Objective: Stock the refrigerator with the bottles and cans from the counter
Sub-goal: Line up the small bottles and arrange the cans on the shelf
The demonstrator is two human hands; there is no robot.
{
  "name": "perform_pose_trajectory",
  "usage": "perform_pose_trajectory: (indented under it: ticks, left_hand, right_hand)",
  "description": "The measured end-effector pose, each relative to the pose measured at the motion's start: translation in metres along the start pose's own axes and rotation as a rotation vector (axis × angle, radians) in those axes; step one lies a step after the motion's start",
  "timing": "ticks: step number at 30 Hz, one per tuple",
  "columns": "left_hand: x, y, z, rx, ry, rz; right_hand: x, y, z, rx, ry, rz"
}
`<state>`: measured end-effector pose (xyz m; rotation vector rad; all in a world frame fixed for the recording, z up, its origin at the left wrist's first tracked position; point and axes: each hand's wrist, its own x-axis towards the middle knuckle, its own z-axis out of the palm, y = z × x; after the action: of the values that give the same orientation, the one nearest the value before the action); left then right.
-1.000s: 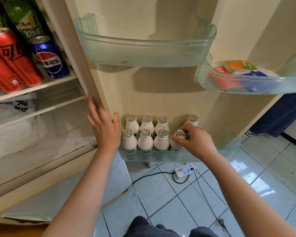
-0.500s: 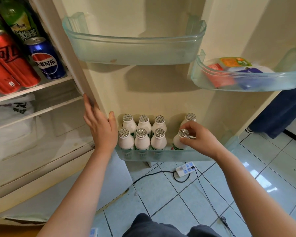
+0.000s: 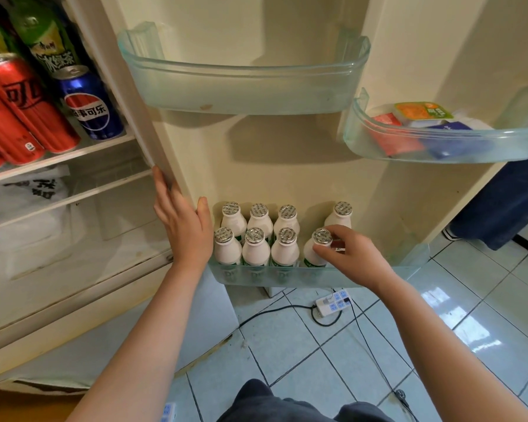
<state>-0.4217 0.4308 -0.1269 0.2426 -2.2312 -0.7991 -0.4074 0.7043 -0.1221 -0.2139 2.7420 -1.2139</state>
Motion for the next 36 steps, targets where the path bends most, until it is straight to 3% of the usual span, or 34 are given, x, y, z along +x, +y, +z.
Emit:
perform_pose_trajectory:
  ticks: [5,17,22,26,32,36]
  left_hand:
    - [-0.001,0.004,0.001,-0.013,0.006,-0.021]
    - [-0.001,0.003,-0.001,-0.019,-0.005,-0.012]
    - [-0.002,0.004,0.001,-0.042,0.013,-0.026]
    - [-0.002,0.004,0.002,-0.041,0.013,-0.03]
    - [-0.002,0.004,0.003,-0.036,0.016,-0.032]
    - [-0.001,0.003,0.003,-0.034,0.008,-0.032]
  right_hand:
    - [0.003,-0.003,0.002,0.002,-0.058,-0.039]
    - [0.0,0.003,0.002,0.069,-0.014,-0.021]
    - [0.002,0.0,-0.009,0.193,0.303,-0.01]
    - [0.016,0.001,-0.021,0.112,0.502,0.016]
    - [0.039,0.011,-0.022,-0.061,0.249,0.149]
    - [0.044,0.009,-0.015,-0.079,0.18,0.203]
